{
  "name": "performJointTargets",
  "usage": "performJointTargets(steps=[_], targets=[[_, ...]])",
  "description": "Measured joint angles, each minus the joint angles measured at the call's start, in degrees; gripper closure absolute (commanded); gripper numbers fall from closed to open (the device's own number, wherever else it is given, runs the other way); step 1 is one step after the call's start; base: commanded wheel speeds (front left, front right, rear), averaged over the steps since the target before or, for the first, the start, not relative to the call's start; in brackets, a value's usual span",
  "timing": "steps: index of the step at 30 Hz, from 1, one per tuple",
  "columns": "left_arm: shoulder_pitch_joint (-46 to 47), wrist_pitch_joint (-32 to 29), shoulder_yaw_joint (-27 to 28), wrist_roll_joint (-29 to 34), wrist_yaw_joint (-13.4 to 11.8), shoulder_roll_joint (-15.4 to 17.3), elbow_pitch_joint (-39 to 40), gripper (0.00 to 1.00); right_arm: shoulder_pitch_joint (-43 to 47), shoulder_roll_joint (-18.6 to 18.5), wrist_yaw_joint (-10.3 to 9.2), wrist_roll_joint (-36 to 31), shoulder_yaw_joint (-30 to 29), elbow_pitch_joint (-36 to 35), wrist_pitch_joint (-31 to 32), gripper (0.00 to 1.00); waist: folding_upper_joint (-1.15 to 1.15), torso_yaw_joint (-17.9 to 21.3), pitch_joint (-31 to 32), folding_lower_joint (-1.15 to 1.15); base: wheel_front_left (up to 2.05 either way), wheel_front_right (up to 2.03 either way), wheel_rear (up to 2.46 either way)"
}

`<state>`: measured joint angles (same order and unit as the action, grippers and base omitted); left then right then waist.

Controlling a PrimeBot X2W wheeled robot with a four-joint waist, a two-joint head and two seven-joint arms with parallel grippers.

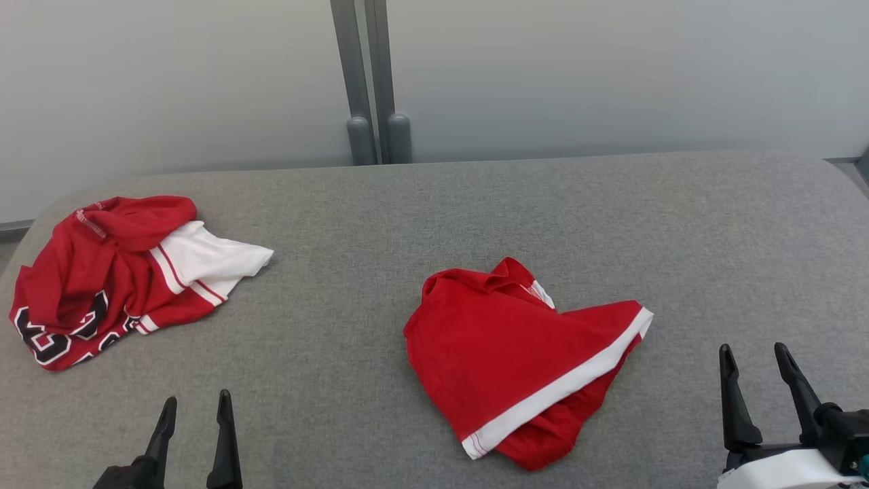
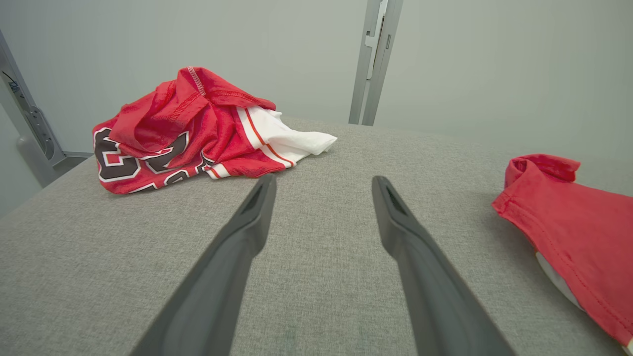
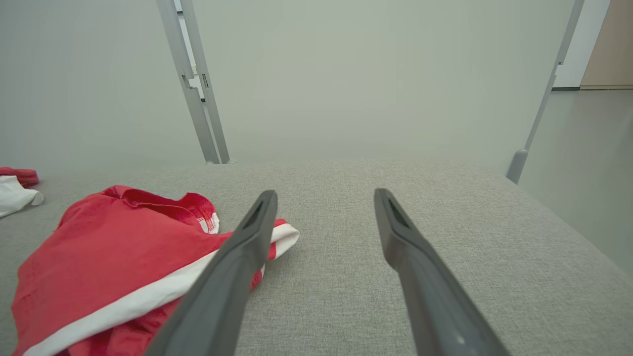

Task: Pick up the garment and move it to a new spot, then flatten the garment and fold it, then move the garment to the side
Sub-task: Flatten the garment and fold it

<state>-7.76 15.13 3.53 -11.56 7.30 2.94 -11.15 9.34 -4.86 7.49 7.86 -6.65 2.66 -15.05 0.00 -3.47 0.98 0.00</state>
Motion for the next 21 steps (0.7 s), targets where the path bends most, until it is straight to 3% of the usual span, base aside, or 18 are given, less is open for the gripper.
performJointTargets(steps=[14,21], targets=[[0.86,0.00,-1.75,-0.52,0.08,-0.01,1.41,0.00,-0.93,-0.23,0.00,-0.02,0.74,0.05,-0.01,0.00,0.00,1.83,-0.38,0.00,0.00,0.00,0.00],[2.02,-0.08,-16.13,-9.09,0.09,0.41,-2.15,0.00,-3.28,-1.15,0.00,0.00,2.59,-0.27,0.00,0.00,0.00,4.21,-1.58,0.00,0.00,0.00,0.00]])
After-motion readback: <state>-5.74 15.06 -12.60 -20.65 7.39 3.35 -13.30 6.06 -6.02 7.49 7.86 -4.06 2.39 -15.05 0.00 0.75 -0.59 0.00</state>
